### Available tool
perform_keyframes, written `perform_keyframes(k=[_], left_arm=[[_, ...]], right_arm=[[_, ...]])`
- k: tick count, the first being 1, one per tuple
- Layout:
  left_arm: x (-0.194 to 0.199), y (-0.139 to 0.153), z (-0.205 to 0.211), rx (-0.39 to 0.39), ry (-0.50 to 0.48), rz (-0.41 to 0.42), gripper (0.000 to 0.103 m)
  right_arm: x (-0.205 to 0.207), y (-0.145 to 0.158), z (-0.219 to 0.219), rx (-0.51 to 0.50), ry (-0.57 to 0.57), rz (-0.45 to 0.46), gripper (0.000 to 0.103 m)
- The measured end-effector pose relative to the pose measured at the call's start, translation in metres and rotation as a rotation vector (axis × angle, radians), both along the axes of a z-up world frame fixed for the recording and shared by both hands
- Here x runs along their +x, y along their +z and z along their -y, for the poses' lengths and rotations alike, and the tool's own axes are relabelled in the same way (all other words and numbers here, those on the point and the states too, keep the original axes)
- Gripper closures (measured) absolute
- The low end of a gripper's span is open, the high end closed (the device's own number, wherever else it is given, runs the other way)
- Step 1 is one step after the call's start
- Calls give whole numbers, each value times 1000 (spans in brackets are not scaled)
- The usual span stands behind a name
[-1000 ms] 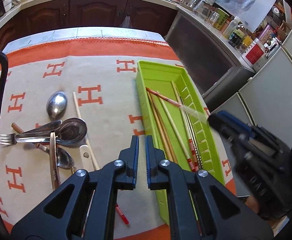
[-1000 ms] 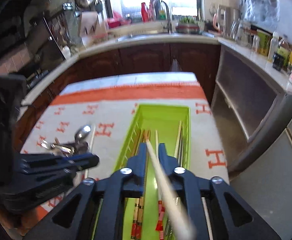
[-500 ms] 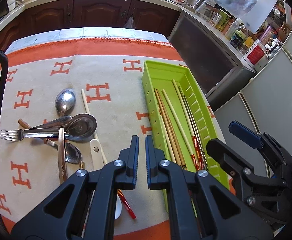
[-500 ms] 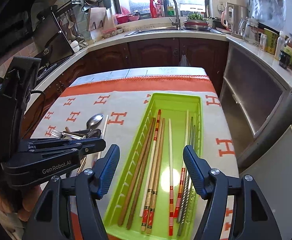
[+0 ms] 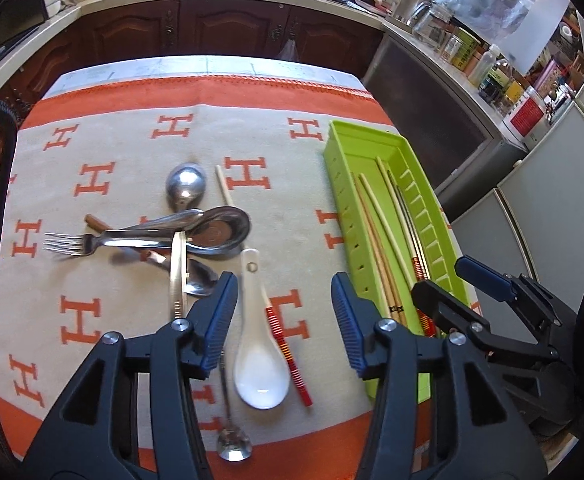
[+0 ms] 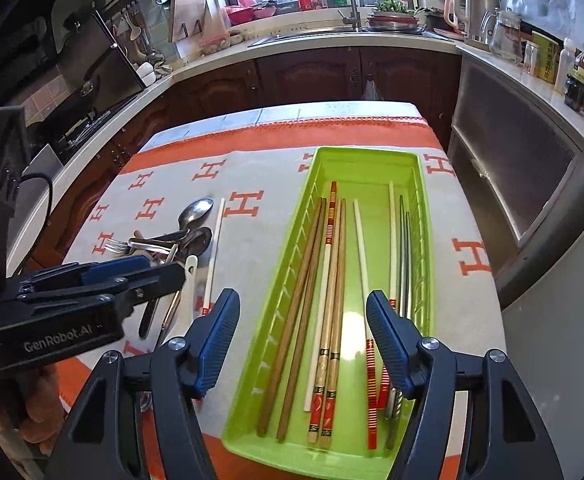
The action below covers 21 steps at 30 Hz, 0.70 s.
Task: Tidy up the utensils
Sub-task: 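Move the right tool to the white ceramic spoon and grasp it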
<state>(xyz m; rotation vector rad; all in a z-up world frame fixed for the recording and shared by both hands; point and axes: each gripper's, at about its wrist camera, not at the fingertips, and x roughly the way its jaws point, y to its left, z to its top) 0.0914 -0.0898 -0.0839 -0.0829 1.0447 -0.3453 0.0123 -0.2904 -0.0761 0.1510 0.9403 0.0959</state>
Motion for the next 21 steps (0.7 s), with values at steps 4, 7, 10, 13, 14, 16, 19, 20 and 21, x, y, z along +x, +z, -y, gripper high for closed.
perform_keyframes(k=[4, 7, 10, 13, 14, 16, 19, 20, 21], left_arm=[[-4, 3, -20, 27, 32, 27, 57], [-8, 5, -38, 65, 68, 52, 57], [-10, 5, -58, 87, 95, 67, 57], [-11, 5, -78, 93, 124, 71, 57], [-12, 4, -87, 94, 135, 71, 57], [-12, 2, -101, 89, 153, 66, 57], [-12, -3, -120, 83, 180, 55, 57], [-11, -5, -125, 82, 186, 51, 57], [-11, -7, -131, 80, 191, 46, 57]], right_arm=[[2, -2, -11, 0, 7, -10, 36], [3, 0, -22, 2, 24, -9, 36], [4, 3, -35, 4, 42, -1, 36], [8, 7, -53, -4, 64, 9, 37], [8, 7, -58, -7, 71, 10, 38], [13, 7, -71, -16, 91, 6, 41], [22, 2, -86, -17, 113, -12, 50], [24, 0, -91, -14, 119, -20, 52], [28, -3, -95, -9, 126, -31, 55]])
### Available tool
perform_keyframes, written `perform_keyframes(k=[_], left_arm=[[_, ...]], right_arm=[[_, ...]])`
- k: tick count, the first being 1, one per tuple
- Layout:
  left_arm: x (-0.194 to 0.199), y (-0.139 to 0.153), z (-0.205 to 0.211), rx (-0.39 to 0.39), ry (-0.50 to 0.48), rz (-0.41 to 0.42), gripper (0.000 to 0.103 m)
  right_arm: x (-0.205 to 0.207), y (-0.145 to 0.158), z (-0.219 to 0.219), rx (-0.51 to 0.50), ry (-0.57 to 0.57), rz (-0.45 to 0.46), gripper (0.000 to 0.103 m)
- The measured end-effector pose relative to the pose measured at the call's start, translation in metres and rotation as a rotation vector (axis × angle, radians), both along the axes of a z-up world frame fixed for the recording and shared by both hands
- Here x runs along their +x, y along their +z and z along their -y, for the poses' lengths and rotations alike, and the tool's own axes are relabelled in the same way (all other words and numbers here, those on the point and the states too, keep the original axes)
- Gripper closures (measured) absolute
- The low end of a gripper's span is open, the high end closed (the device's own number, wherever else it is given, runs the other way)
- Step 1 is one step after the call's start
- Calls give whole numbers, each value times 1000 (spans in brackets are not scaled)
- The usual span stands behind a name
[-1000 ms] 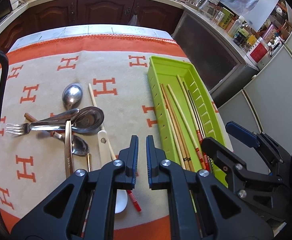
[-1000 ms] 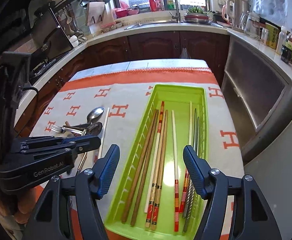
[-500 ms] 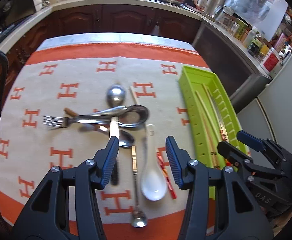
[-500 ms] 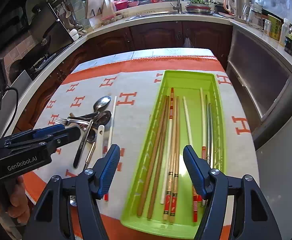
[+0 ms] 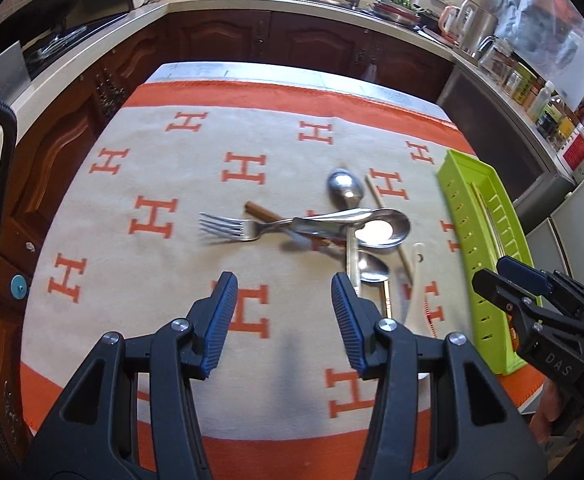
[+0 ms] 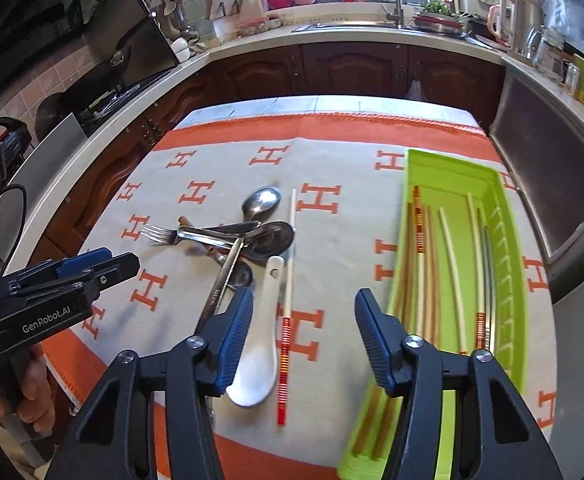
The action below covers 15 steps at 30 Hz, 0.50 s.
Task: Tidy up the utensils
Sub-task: 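Move the right tool to the white ceramic spoon and grasp it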
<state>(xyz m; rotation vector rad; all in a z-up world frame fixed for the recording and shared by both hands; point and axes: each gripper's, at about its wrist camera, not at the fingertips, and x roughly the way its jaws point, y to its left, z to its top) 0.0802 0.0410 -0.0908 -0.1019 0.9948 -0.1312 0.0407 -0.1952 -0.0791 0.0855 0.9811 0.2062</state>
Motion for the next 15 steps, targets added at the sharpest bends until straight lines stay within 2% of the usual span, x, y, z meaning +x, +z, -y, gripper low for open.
perform_keyframes(k=[10, 15], left_arm=[[10, -23, -22, -56, 9, -59, 57], [14, -29, -17, -58, -14, -71, 57]], right_arm=[[37, -30, -29, 38, 53, -77, 72], [55, -51, -36, 45, 50, -121, 76]])
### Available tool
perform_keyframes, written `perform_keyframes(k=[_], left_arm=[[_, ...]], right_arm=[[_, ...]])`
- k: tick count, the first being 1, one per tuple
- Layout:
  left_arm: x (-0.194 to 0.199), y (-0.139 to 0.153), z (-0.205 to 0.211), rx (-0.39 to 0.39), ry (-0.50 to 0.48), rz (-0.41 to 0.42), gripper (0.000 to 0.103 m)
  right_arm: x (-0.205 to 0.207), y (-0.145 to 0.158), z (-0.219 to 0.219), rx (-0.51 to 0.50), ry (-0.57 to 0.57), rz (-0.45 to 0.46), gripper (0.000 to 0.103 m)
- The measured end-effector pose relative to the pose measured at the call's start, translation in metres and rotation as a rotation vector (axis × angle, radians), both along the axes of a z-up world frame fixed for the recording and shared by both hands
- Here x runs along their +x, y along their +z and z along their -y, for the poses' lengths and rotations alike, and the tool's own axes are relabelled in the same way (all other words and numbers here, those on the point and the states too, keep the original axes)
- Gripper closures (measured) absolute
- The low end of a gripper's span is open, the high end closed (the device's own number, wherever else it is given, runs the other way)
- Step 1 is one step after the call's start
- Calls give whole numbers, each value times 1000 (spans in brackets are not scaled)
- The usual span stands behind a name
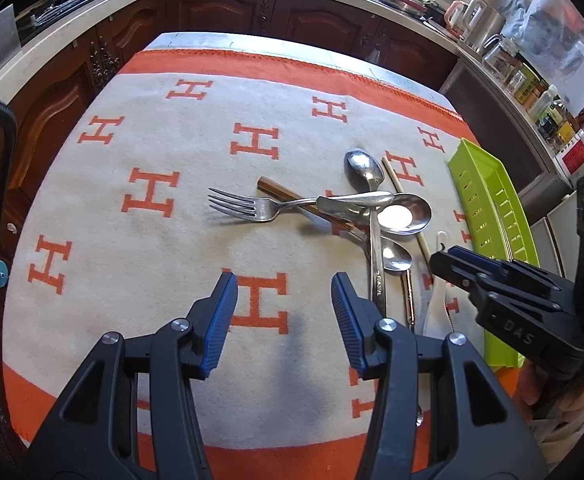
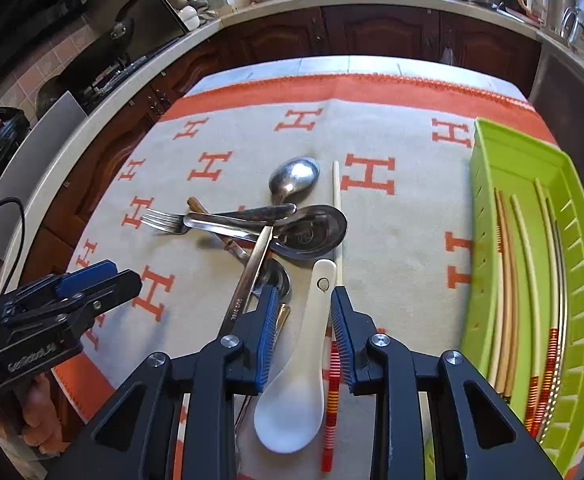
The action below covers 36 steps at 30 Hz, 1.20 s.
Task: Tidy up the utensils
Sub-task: 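Move the right tool to the white ceramic spoon and grasp it, then carry the white spoon toward the tray with the right tool while the left approaches a white chopstick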
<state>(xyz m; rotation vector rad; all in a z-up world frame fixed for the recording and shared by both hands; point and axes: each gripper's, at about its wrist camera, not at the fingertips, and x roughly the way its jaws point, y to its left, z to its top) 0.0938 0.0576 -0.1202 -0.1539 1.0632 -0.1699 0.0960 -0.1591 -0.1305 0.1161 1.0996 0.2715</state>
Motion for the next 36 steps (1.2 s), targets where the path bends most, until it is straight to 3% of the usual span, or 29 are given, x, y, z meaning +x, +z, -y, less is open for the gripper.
perform_keyframes(k=[4, 14, 22, 25, 27, 36], left_arm=[[2, -3, 4, 2, -12, -4, 57], [8, -10, 17, 10, -40, -23, 57], [10, -10, 21, 14, -44, -27, 57], [10, -10, 22, 16, -45, -25, 57], [10, -10, 23, 18, -48, -26, 57], [7, -9, 33, 32, -76, -23, 57]], right_arm=[[7, -15, -1, 30, 8, -29, 90], [10, -30, 3, 44, 2, -62, 90], [9, -32, 9, 86, 4, -67, 81], [7, -32, 9, 96, 8, -66, 82], [5, -31, 10, 112, 12, -65, 90], [-19, -6, 26, 170, -7, 52, 92]])
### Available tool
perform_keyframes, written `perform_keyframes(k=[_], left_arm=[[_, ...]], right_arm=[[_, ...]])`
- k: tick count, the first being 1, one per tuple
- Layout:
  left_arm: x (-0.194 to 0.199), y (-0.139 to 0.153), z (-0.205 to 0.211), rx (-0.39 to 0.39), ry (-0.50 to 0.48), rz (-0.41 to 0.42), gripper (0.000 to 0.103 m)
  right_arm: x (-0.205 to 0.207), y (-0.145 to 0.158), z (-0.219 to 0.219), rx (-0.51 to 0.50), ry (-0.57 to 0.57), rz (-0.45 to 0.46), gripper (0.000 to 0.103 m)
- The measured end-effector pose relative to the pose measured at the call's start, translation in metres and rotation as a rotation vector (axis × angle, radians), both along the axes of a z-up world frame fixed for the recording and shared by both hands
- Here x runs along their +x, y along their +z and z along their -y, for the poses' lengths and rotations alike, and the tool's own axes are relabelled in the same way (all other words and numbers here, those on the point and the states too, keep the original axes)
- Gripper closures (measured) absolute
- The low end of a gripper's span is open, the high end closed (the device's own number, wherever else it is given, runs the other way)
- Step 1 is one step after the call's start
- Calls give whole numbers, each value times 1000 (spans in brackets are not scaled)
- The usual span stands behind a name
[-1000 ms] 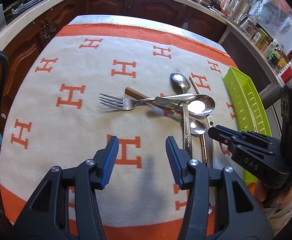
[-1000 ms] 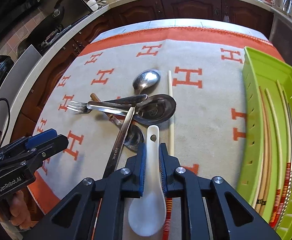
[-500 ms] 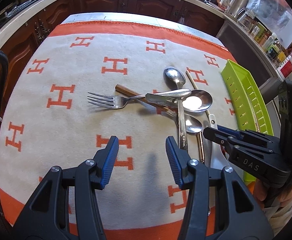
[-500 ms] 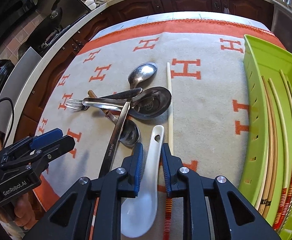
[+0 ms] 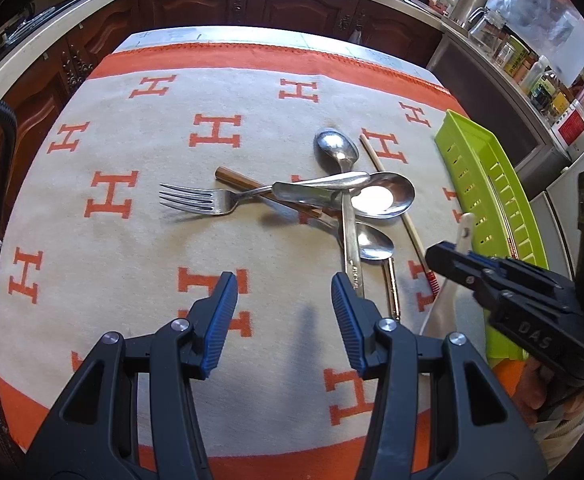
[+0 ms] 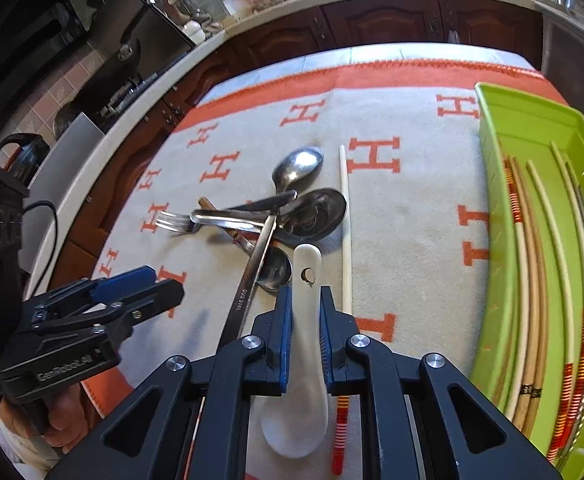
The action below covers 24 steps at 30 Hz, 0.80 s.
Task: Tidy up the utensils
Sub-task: 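Carry the white spoon toward the tray with the right tool while the left approaches a white chopstick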
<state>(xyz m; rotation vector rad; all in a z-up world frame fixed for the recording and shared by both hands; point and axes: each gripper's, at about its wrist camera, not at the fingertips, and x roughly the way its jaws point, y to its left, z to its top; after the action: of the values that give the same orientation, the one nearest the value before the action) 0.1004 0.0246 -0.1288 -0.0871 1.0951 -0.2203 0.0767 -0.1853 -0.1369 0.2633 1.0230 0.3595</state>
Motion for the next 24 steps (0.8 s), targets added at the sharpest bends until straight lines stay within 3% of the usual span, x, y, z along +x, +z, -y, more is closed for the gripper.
perform_keyframes(k=[2, 12, 19, 24], left_arm=[[-2, 1, 4, 2, -7, 3, 57], [-2, 14, 51, -30, -119, -18, 57], [12, 17, 110, -21, -196, -36, 58], [23, 3, 143, 29, -191, -74, 59]], right_arm=[[-8, 11, 8, 16, -14, 42, 98], [-41, 71, 67, 43, -118, 165, 98], [-57, 103, 122, -59, -214, 181, 98], [-56, 94, 153, -181, -231, 123, 98]])
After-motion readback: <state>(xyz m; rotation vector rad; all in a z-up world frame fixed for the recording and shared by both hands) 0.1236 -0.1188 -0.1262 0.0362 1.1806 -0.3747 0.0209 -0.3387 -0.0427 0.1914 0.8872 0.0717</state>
